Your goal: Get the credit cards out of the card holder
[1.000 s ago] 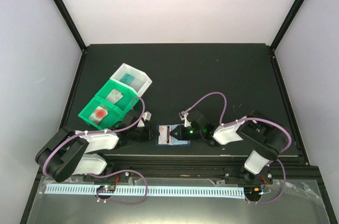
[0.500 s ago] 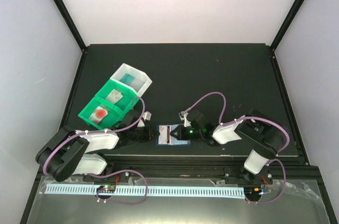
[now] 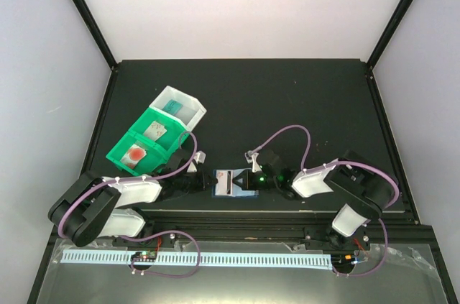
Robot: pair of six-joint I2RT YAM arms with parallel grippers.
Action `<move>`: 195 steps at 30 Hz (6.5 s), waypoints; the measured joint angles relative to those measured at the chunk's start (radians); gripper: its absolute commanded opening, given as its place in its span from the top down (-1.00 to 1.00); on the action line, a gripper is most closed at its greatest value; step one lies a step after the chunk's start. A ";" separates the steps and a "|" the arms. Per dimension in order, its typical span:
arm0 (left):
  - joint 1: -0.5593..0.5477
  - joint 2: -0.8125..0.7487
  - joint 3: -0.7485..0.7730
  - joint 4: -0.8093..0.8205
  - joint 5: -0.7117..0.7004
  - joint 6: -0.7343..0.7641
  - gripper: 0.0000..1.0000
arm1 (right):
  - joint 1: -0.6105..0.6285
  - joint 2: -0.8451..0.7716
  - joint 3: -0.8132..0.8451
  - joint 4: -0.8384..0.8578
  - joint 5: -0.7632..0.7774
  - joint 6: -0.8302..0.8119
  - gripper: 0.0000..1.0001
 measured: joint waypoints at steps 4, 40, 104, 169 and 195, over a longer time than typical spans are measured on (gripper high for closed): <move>-0.002 -0.005 0.000 -0.004 -0.010 -0.003 0.96 | -0.003 -0.009 -0.015 0.003 0.010 0.007 0.98; -0.005 0.005 -0.002 0.013 -0.018 -0.024 0.93 | -0.016 0.041 0.023 0.020 0.004 0.026 0.98; -0.013 0.033 0.026 -0.011 -0.034 -0.003 0.97 | -0.019 0.026 -0.007 0.039 -0.019 0.035 0.49; -0.034 -0.338 0.264 -0.499 -0.203 0.138 0.23 | -0.123 -0.319 -0.060 -0.269 -0.034 0.018 0.98; -0.436 -0.545 0.282 -0.377 -0.444 0.791 0.21 | -0.123 -0.513 0.125 -0.700 0.066 0.222 0.98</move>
